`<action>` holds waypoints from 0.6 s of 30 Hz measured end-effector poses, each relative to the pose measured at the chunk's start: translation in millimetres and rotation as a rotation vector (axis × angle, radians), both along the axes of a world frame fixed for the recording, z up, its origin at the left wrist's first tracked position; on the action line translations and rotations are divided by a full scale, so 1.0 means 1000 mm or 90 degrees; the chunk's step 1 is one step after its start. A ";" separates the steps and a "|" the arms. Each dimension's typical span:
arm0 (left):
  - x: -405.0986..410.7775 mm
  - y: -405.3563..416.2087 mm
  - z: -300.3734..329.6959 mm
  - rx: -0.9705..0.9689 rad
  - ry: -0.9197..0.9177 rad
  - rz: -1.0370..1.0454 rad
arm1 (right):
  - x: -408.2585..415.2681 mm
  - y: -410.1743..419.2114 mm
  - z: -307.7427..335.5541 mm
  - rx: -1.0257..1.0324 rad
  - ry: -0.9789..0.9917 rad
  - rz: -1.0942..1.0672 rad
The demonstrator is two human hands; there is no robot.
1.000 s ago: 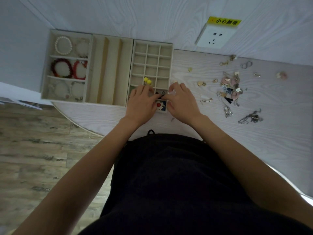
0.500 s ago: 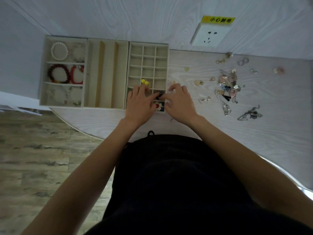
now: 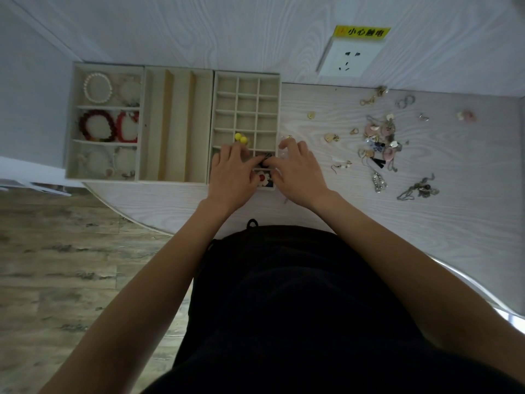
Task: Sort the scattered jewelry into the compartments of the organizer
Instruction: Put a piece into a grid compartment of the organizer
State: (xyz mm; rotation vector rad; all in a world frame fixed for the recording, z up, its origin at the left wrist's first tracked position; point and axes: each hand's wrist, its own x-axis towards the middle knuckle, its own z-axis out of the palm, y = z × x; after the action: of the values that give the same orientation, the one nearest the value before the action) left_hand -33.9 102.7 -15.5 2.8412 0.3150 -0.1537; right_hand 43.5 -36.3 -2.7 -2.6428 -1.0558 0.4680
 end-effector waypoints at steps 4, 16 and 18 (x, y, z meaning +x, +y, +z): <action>-0.001 -0.004 0.001 0.011 -0.053 -0.017 | 0.004 -0.015 0.013 0.072 -0.037 0.022; 0.008 -0.055 0.004 -0.045 -0.077 0.009 | 0.077 -0.156 -0.015 -0.056 -0.112 -0.381; 0.005 -0.056 0.003 -0.038 -0.076 0.049 | 0.082 -0.156 -0.017 -0.073 -0.117 -0.366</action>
State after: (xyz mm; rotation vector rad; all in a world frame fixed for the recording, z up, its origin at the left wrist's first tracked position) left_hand -28.6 46.7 -13.0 2.7604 0.3858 0.0227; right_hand 125.9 -192.6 -19.6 -2.9571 -0.2720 0.1653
